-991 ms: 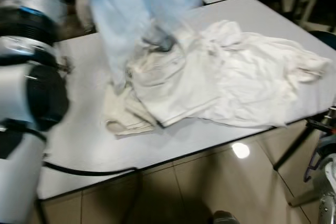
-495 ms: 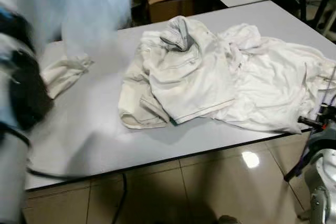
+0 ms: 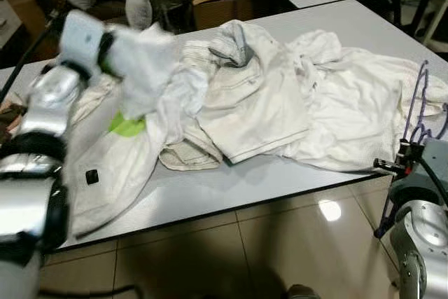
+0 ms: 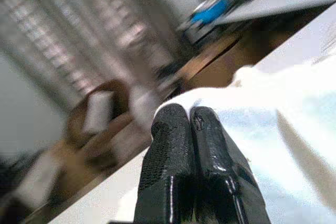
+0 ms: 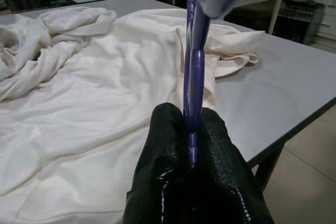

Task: Hang hanger

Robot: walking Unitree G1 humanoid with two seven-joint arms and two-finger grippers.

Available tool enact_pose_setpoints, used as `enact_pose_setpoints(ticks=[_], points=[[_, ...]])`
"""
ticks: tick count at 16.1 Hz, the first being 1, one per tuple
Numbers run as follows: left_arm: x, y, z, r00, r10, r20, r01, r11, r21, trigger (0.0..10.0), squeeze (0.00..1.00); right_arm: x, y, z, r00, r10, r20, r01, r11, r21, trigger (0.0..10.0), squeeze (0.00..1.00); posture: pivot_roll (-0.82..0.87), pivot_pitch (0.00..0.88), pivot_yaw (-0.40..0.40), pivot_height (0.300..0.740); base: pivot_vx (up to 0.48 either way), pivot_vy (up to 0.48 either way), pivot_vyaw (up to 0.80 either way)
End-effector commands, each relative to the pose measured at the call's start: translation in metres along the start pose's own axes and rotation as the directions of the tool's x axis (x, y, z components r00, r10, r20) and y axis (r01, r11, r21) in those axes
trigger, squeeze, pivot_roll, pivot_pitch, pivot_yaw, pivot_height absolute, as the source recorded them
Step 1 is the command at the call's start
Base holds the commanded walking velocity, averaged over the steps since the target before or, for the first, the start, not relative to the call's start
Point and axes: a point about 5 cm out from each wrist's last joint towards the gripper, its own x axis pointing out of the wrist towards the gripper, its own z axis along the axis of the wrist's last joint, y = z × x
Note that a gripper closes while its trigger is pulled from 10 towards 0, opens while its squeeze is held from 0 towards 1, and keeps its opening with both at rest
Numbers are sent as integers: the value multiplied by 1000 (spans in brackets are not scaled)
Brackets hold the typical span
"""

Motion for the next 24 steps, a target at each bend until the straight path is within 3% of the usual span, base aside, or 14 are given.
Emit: enact_pose_setpoints(ticks=[1, 3, 6, 8, 9, 10, 11, 12, 14, 16, 19, 21, 23, 24], points=[[-5, 20, 1, 996, 90, -11, -89, 992, 84, 0, 0, -1, 5, -1, 1000, 30, -3, -29, 1000, 7, 10000, 0, -221, 0, 137, 740, 0, 0, 0], [-13, 30, -2, 993, 113, -20, -107, 974, 202, 0, 0, -1, 4, -1, 999, 33, -5, -33, 999, 3, 10000, 0, -214, 0, 132, 740, 0, 0, 0], [-18, -12, -22, 968, -216, -127, 234, 960, 152, 0, 0, 0, 8, -2, 999, 53, -8, -53, 999, -1, 10000, 0, -212, 0, 137, 740, 0, 0, 0], [-42, -59, -46, 821, -535, -198, 549, 836, 18, 0, 0, -1, 8, -3, 999, 53, -7, -53, 999, 3, 10000, 0, -210, 0, 137, 740, 0, 0, 0], [-47, -66, -45, 789, -582, -196, 593, 806, -6, 0, 0, -1, 8, -3, 999, 53, -8, -53, 999, 4, 10000, 0, -210, 0, 137, 740, 0, 0, 0], [-53, -67, -52, 749, -589, -303, 618, 786, 1, 3451, 0, -1, 9, -4, 998, 56, -8, -56, 998, 3, 10000, 0, -212, 0, 139, 740, 0, 0, 0], [-51, -57, -55, 761, -547, -350, 592, 805, 29, 10000, 0, -1, 9, -3, 998, 59, -5, -59, 998, 3, 10000, 0, -218, 0, 143, 740, 0, 0, 0], [-46, -50, -44, 785, -554, -277, 574, 819, -11, 10000, 1000, 0, 8, -3, 998, 58, -3, -58, 998, 2, 10000, 0, -219, 0, 145, 740, 0, 0, 0], [-50, -46, -28, 733, -649, -204, 649, 757, -75, 10000, 1000, 0, 6, -3, 999, 53, 0, -53, 999, -1, 10000, 0, -223, 0, 150, 740, 0, 0, 0], [-68, -41, -5, 562, -822, -89, 805, 569, -166, 10000, 1000, -2, 2, -2, 999, 32, 4, -32, 999, 1, 10000, 0, -233, 0, 161, 740, 0, 0, 0], [-64, -39, 18, 546, -831, 105, 826, 514, -231, 10000, 1000, -2, 0, -2, 1000, 21, 6, -21, 1000, 5, 10000, 0, -238, 0, 165, 740, 0, 0, 0], [-50, -64, 35, 535, -807, 249, 838, 469, -279, 10000, 1000, -3, 1, -1, 1000, 18, 9, -18, 1000, 8, 10000, 0, -251, 0, 174, 740, 0, 0, 0], [-37, -92, 30, 547, -811, 207, 827, 485, -284, 10000, 1000, -3, 1, 0, 1000, 12, 14, -12, 1000, 13, 10000, 0, -267, 0, 179, 740, 0, 0, 0], [-28, -106, 24, 586, -793, 168, 799, 531, -283, 10000, 1000, -4, 1, 1, 1000, 7, 15, -8, 1000, 16, 10000, 0, -274, 0, 182, 740, 0, 0, 0]])
